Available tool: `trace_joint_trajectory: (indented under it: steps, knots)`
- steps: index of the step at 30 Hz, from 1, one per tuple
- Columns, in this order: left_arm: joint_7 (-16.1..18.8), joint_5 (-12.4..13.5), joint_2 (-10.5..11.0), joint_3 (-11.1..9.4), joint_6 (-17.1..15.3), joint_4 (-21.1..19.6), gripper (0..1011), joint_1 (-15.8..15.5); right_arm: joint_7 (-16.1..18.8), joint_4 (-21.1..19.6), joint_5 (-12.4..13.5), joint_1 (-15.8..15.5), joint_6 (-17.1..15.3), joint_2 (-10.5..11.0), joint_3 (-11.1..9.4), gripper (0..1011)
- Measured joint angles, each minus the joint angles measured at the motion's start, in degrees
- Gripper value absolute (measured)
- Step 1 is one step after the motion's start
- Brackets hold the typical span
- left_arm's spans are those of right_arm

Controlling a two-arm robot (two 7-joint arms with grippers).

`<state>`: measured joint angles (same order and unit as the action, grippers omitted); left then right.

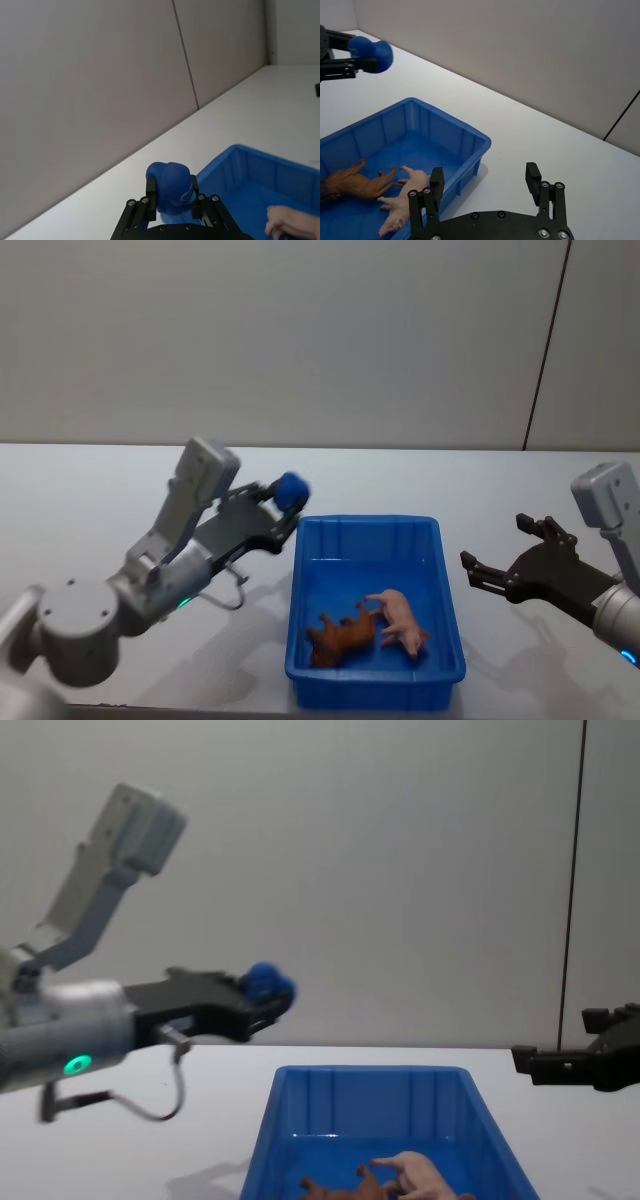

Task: Pick up the two dolls from the table and place them into the box.

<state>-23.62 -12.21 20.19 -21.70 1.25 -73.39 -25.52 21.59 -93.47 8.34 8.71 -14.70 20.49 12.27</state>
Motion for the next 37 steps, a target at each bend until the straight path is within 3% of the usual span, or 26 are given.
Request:
trace_joint_trajectory:
  steps: [5,6,7,12,23,37]
  knots:
    - [-2.76,0.28,-2.85,-1.04,3.02,4.37,419,-3.56,0.00,0.00,0.00,0.00,0.00,0.00,0.00,1001]
    - [-3.17,0.30,-3.26,-1.19,3.44,5.04,501,-4.08,0.00,0.00,0.00,0.00,0.00,0.00,0.00,1001]
    - [-4.48,0.35,-4.48,-1.64,4.84,6.96,523,-5.55,0.00,0.00,0.00,0.00,0.00,0.00,0.00,1001]
    - [-6.33,0.36,-6.47,-2.45,6.81,10.04,711,-7.89,0.00,0.00,0.00,0.00,0.00,0.00,0.00,1001]
    - [-7.20,0.45,-8.19,-3.73,8.12,11.10,1001,-9.31,0.00,0.00,0.00,0.00,0.00,0.00,0.00,1001]
    - [-5.85,1.02,-7.86,-4.30,7.56,8.04,1001,-8.14,0.00,0.00,0.01,0.00,0.00,0.00,0.00,1001]
